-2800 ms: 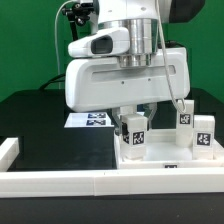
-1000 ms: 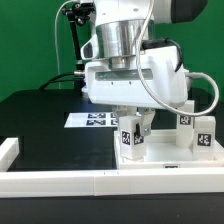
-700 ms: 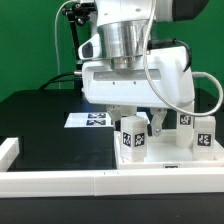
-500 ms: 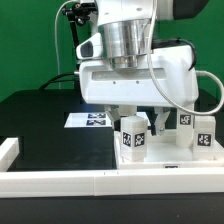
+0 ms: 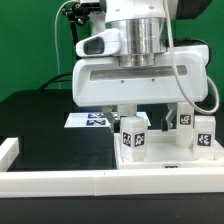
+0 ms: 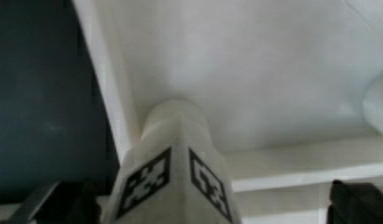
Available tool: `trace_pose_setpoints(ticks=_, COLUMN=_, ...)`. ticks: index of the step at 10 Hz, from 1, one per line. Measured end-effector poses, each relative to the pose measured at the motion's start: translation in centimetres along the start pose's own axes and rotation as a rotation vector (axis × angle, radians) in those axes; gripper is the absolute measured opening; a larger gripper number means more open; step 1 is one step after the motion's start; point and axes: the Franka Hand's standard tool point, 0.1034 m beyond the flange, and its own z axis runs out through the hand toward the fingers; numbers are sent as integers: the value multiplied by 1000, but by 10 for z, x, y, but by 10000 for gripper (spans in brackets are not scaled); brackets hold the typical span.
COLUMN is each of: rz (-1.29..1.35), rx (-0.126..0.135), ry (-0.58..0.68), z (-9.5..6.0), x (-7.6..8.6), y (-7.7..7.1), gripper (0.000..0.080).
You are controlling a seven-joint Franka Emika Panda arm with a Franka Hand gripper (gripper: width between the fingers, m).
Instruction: Assemble square table
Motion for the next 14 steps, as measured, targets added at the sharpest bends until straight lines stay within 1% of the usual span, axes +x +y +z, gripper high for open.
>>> trace_pose_setpoints(ticks=1, rz=-51, rx=-1, ry=-2, z=1, x=0, y=4, gripper=648)
trace_pose_setpoints(ticks=3, rz=-237, rx=-3, ry=-4, z=2, x=0, y=11, gripper=648)
trace_pose_setpoints(ticks=4, rz=-329, rx=-3, ry=-3, z=3, x=0, y=12, gripper=648)
trace_pose_setpoints(ticks=6, rz=-424, rx=-5, ry=0, z=3, x=0, y=13, gripper=648)
trace_pose_setpoints(ticks=7, rz=-552, rx=-12, ry=-1, z=2, x=0, y=13, gripper=648)
trace_pose_setpoints(ticks=8, rz=-562, rx=-10, ry=-5, z=3, x=0, y=13, gripper=648)
trace_pose_setpoints(ticks=9, rz=-644, rx=-12, ry=-6, z=3, x=0, y=14, gripper=648)
trace_pose_setpoints(ticks=10, rz=-711, rx=-11, ry=-7, z=3, x=0, y=15, gripper=552)
trace_pose_setpoints(ticks=13, rz=-681, rx=-11, ry=-6, z=3, x=0, y=15, gripper=552)
trace_pose_setpoints(ticks=14, rz=-656, rx=-11, ry=-6, z=3, x=0, y=15, gripper=288)
